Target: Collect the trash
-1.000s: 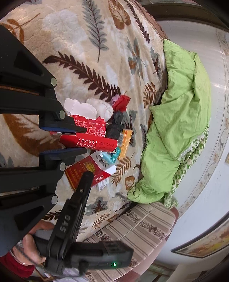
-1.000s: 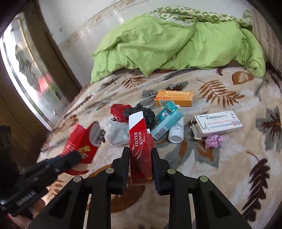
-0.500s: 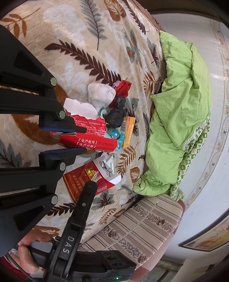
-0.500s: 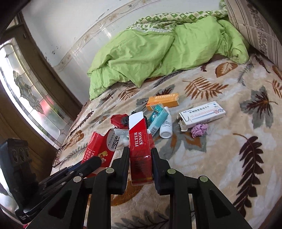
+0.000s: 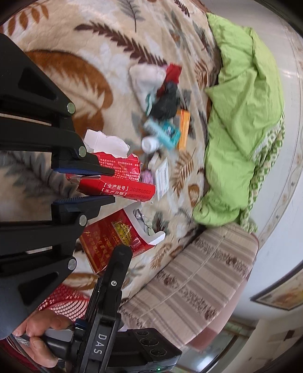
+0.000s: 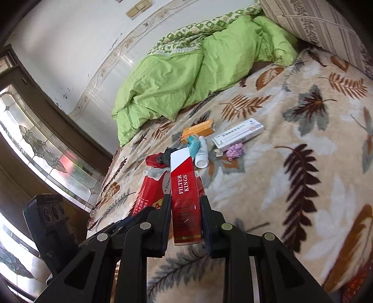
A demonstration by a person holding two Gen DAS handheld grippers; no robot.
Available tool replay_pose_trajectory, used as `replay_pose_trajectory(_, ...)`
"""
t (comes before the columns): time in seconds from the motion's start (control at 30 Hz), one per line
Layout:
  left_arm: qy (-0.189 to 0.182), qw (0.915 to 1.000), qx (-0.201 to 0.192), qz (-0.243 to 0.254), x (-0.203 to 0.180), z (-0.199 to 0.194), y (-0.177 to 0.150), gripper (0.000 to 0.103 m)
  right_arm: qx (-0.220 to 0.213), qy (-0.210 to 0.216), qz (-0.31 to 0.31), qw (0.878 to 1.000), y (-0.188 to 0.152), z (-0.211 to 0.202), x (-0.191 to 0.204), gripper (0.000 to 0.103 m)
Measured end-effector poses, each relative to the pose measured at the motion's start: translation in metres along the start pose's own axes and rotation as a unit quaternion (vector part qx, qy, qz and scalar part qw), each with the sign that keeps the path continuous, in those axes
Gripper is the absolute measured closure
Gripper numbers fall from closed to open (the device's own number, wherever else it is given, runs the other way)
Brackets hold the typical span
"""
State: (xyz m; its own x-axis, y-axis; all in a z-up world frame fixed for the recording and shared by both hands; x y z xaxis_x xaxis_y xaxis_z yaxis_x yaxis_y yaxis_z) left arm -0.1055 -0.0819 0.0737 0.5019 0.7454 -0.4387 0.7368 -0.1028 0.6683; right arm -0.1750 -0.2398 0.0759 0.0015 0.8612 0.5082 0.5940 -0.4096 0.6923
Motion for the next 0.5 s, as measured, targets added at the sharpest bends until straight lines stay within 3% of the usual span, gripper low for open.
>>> replay_pose_trajectory(0.23,-0.013,0.9995,0.008,0.027,-0.037,-0.002,-0.018,0.088,-0.016,-0.009,0.013,1.0,-0.012,-0.051,-0.015,0.078)
replay_pose_trajectory(0.5,0.028,0.9975,-0.005,0.065,-0.072,-0.015,-0.027,0.088,-0.038,-0.033,0.022,0.998,-0.022,-0.097,-0.032,0.078)
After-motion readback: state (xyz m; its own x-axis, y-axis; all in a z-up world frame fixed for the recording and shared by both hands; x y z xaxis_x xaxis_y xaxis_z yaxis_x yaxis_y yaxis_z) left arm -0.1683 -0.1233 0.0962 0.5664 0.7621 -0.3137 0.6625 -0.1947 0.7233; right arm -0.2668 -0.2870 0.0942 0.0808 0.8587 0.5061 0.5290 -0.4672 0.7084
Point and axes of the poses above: each gripper's, at about its wrist camera, not at the fingertips, and z roughly the way its jaws point, x to its left, y to its top, the point moved 2 cm from there along z, roughly the way its jaws point, and after that the axes turned 10 degrees about -z, right-handed, at the moved point
